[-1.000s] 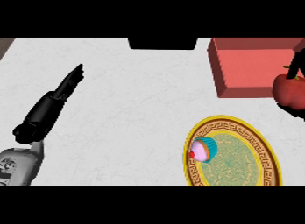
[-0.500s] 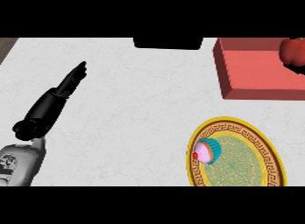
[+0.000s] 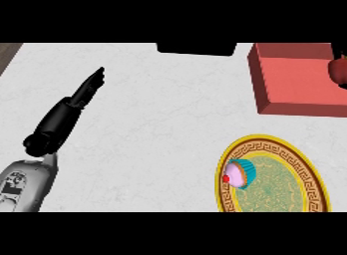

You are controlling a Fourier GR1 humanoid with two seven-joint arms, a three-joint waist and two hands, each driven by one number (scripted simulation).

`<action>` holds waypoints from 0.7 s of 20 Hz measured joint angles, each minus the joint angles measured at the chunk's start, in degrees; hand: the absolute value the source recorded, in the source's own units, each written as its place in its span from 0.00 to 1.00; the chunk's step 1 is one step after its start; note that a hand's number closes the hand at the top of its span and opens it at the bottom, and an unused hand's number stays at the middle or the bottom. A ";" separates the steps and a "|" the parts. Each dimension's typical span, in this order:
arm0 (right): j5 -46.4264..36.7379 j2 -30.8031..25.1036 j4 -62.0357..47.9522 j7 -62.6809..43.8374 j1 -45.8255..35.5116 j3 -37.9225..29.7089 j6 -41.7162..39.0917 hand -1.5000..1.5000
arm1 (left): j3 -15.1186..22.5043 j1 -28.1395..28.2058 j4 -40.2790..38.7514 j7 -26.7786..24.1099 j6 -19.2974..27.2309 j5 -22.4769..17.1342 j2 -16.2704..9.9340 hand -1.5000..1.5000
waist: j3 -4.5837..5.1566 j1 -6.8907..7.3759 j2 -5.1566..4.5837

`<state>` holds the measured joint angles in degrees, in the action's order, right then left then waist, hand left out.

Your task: Pick the bell pepper from the plate and place it in the cardboard box

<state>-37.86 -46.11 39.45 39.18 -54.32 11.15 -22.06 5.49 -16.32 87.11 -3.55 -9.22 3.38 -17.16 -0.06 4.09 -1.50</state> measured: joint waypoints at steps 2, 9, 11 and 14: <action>-2.75 0.04 -4.10 0.95 -1.64 1.73 0.43 0.00 | 0.20 -0.33 -0.21 -0.20 -0.10 0.23 0.19 0.50 | -0.02 0.33 -0.15; -5.81 0.41 -12.94 9.14 -5.04 5.46 1.52 0.00 | -0.38 -0.20 -0.26 -0.66 -0.71 0.29 -0.34 0.50 | -0.09 0.61 -0.21; -3.69 1.01 -14.43 11.10 -5.34 4.23 1.94 0.00 | -0.73 -0.11 -0.40 -0.94 -0.81 -0.03 -0.30 0.50 | -0.12 0.37 -0.18; 2.95 3.44 -16.85 11.46 -6.27 -0.50 0.69 0.00 | -1.14 -0.25 -0.23 -0.67 -1.01 -0.37 -0.51 0.50 | -0.22 0.44 -0.16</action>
<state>-34.91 -42.67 22.60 50.64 -60.59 10.66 -21.37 4.35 -16.57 86.87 -4.23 -10.23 3.01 -17.67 -0.28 4.53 -1.66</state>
